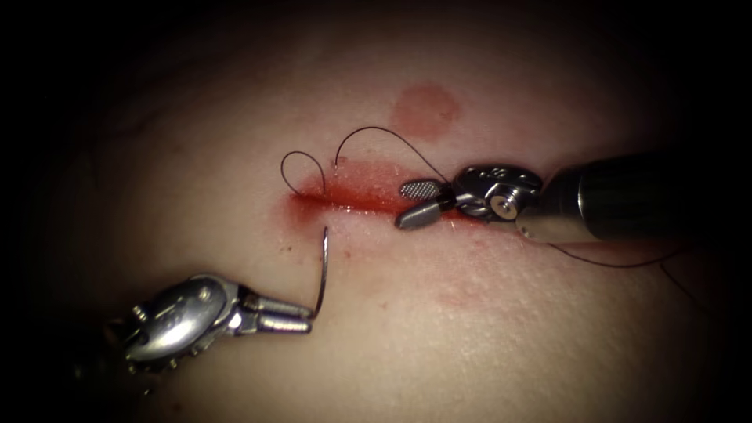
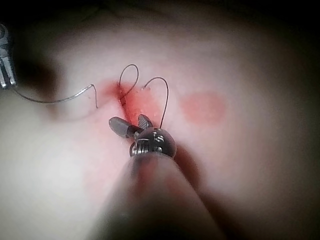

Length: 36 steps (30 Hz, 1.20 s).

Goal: Wound Closure
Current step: Use the left gripper to rotate the needle through the skin, then pull up on the needle to get slack in the suture.

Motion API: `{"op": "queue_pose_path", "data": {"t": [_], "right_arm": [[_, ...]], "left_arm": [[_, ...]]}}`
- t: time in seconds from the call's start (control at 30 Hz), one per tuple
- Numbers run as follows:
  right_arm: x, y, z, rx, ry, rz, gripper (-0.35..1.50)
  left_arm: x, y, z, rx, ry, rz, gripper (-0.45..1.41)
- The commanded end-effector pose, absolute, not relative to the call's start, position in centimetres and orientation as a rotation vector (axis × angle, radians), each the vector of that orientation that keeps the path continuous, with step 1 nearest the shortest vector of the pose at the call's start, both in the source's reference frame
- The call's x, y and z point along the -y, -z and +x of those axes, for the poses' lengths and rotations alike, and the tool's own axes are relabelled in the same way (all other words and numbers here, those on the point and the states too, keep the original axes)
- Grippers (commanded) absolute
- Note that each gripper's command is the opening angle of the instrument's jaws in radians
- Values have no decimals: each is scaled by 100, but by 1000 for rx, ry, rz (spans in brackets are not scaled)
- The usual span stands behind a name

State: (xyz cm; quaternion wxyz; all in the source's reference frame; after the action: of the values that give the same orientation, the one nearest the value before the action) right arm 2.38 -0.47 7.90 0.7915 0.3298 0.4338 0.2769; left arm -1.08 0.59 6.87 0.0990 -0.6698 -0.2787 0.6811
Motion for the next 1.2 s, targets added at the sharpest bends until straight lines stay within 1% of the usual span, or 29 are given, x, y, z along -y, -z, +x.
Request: {"op": "queue_pose_path", "data": {"t": [0.03,0.27,0.5,0.73,1.2], "right_arm": [[52,-794,243,-937,-596,713,123],[50,-791,242,-948,-602,716,123],[50,-788,242,-952,-608,712,123],[45,-785,242,-963,-622,707,123],[38,-778,244,-976,-643,703,123]], "left_arm": [[-60,-698,-116,750,-2062,-1984,-35],[-90,-705,-120,362,-2274,-1982,-35],[-131,-686,-115,123,-2341,-1956,-35],[-166,-675,-116,29,-2310,-1961,-35],[-230,-650,-108,-49,-2267,-1946,-35]]}}
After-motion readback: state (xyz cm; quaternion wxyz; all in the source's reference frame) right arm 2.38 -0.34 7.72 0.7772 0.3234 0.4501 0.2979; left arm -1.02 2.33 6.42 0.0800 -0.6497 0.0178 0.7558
